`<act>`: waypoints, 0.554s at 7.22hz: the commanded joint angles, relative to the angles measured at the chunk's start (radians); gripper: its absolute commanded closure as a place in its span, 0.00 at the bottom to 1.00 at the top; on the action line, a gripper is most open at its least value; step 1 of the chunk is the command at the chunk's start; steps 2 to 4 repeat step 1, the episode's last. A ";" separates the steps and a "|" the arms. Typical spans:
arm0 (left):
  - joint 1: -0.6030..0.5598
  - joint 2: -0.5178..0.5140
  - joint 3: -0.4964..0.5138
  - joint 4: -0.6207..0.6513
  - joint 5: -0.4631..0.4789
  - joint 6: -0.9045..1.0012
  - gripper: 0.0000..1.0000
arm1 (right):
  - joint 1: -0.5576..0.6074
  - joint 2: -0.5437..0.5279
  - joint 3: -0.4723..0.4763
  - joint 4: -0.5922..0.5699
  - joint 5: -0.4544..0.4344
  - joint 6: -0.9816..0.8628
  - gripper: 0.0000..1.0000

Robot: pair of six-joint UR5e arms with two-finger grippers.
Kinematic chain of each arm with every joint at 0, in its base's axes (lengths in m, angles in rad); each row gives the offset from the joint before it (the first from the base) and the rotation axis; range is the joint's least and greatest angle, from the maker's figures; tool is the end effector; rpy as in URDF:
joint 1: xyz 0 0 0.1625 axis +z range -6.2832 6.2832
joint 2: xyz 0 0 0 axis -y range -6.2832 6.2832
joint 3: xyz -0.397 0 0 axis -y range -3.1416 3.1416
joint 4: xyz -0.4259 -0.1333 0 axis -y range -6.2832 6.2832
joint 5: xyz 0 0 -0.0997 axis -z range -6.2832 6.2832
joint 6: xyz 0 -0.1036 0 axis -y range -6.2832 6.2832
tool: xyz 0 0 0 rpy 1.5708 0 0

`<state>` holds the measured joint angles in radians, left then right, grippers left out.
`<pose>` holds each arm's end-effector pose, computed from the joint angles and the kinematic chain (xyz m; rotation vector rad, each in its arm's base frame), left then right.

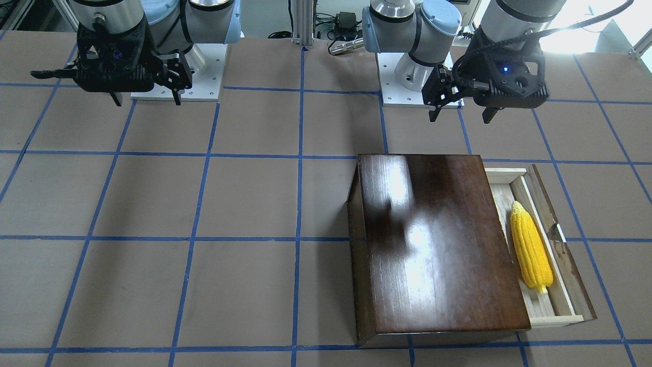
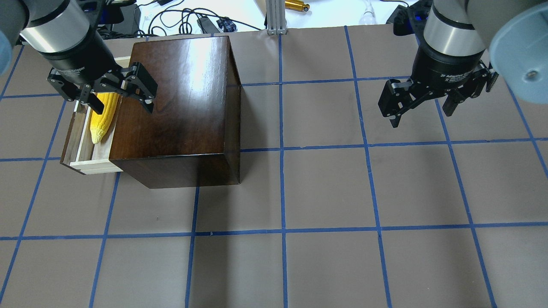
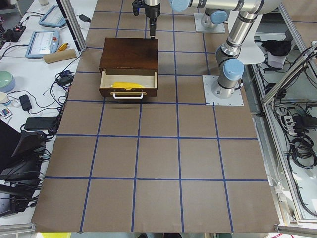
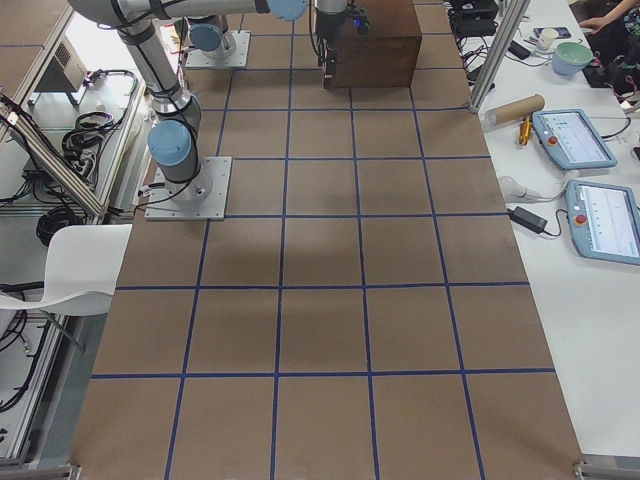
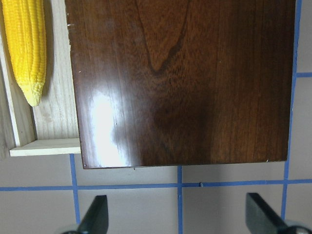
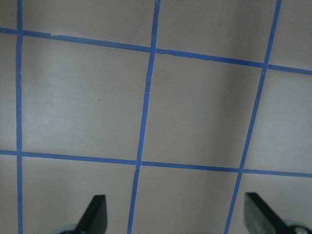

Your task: Open drawer and put corn inside

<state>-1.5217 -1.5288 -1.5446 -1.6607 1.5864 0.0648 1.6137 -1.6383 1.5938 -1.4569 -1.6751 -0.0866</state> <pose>-0.1067 -0.5115 0.4824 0.0248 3.1270 0.0353 0.1435 -0.4853 0.4678 0.2020 -3.0302 -0.1089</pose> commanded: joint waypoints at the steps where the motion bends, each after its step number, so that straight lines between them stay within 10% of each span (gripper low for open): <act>1: 0.000 0.006 0.000 -0.001 0.001 0.001 0.00 | 0.000 0.000 0.000 0.000 0.000 0.001 0.00; 4: 0.000 0.006 0.000 -0.001 0.001 0.001 0.00 | 0.000 0.000 0.000 0.000 0.000 0.001 0.00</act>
